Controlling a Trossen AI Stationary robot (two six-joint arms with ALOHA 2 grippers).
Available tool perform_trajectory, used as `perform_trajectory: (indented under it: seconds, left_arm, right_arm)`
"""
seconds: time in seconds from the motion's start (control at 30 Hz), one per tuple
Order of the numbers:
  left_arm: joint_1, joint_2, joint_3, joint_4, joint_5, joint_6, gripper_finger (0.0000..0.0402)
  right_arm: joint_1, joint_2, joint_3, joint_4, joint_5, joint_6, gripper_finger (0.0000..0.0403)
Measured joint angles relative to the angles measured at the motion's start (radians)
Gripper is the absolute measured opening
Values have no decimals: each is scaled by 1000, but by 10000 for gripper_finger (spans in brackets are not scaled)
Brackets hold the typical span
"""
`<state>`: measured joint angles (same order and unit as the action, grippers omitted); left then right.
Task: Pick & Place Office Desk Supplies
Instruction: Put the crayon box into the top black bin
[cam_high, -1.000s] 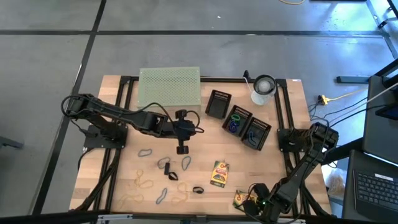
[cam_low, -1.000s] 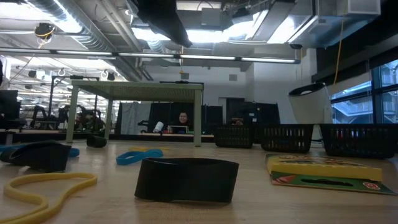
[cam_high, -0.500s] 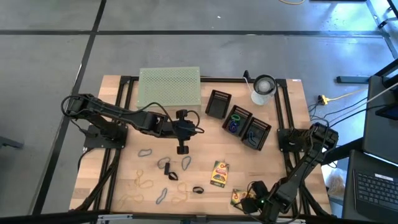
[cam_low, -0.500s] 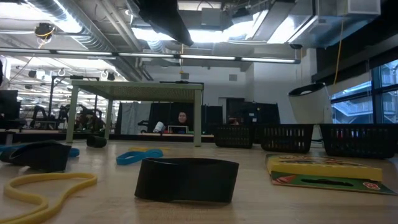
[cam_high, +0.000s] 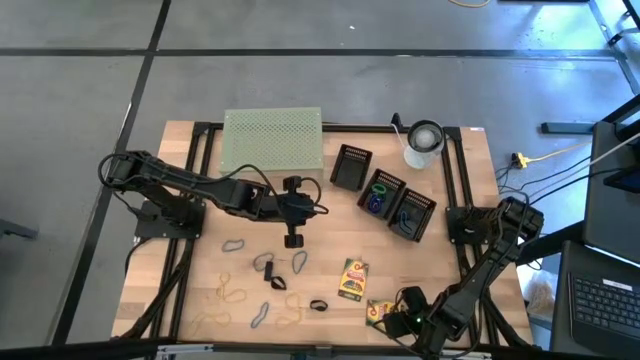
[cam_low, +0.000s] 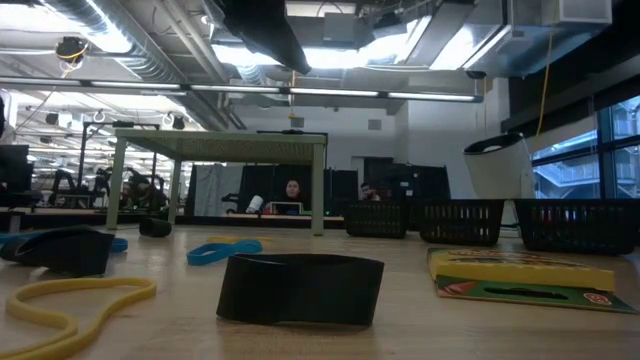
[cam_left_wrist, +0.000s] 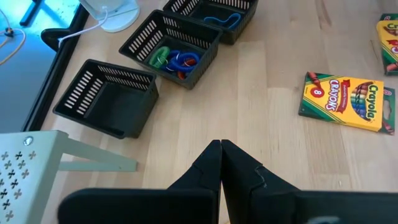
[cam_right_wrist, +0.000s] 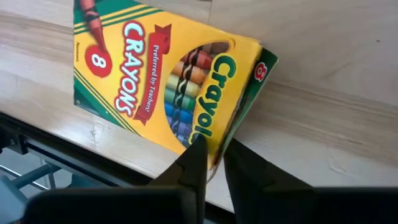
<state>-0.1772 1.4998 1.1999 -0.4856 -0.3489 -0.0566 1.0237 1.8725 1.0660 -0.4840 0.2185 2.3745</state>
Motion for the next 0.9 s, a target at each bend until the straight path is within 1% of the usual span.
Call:
perform_trajectory:
  seconds: [0.23, 0.4, 0.53, 0.77, 0.83, 0.9]
  left_arm:
    - [0, 0, 0, 0, 0, 0, 4]
    - [0, 0, 0, -1, 1, 0, 4]
    - [0, 0, 0, -1, 2, 0, 4]
    - [0, 0, 0, -5, 3, -4, 4]
    - [0, 0, 0, -5, 2, 17, 4]
    - [0, 0, 0, -4, 0, 74, 4]
  right_arm:
    - [0, 0, 0, 3, -7, 0, 30]
    - [0, -5, -1, 15, -11, 0, 6]
    - [0, -16, -3, 9, 4, -2, 4]
    - [0, -54, -5, -43, 78, -8, 2]
    - [0, -63, -5, -67, 81, -13, 1]
    - [-3, -73, -5, -92, 82, -31, 1]
